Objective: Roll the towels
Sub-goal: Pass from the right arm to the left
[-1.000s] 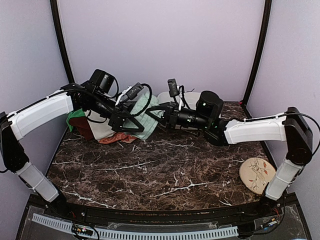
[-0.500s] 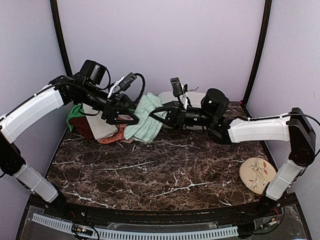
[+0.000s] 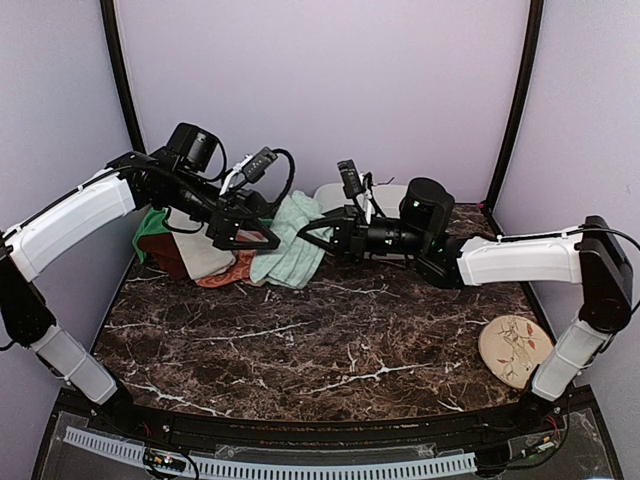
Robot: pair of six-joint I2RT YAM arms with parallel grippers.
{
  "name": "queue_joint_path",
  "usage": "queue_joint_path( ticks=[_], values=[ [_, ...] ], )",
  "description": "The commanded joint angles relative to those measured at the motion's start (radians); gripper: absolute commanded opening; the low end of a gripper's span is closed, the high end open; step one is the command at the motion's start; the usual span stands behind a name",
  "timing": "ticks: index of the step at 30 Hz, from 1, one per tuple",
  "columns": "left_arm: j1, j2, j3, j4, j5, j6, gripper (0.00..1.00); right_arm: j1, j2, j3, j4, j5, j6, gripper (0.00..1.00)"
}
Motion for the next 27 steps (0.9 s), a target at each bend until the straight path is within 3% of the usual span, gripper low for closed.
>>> queue_joint_path(
  ticks=[1,6,10,12,16,17,19,24,27],
  values=[
    [-0.003,-0.042,-0.050,0.047,0.038,-0.006,0.89,0.002,-0.033,0.009,0.062,0.001,0.001,0.00],
    [-0.084,-0.044,-0.081,0.079,-0.178,0.023,0.61,0.014,-0.003,0.043,0.045,0.020,-0.005,0.00],
    [-0.089,-0.037,-0.088,0.124,-0.274,0.000,0.18,0.016,0.000,0.046,0.050,0.029,-0.008,0.00],
    [-0.090,-0.037,-0.095,0.159,-0.326,-0.011,0.05,0.019,-0.002,0.047,0.040,0.037,-0.013,0.00],
    [-0.089,-0.007,-0.084,0.179,-0.311,-0.026,0.01,0.019,-0.007,0.050,-0.013,0.093,-0.039,0.02],
    [-0.090,0.002,-0.078,0.184,-0.309,-0.030,0.00,0.016,-0.009,0.050,-0.024,0.111,-0.044,0.08],
    [-0.090,0.023,-0.072,0.204,-0.315,-0.043,0.00,0.002,-0.018,0.050,-0.072,0.169,-0.048,0.44],
    [-0.087,0.074,-0.034,0.297,-0.571,-0.092,0.00,-0.109,-0.113,-0.008,-0.203,0.423,-0.017,0.71],
    [-0.087,0.117,0.001,0.361,-0.739,-0.105,0.00,-0.147,-0.182,-0.060,-0.269,0.608,-0.068,0.76]
  ],
)
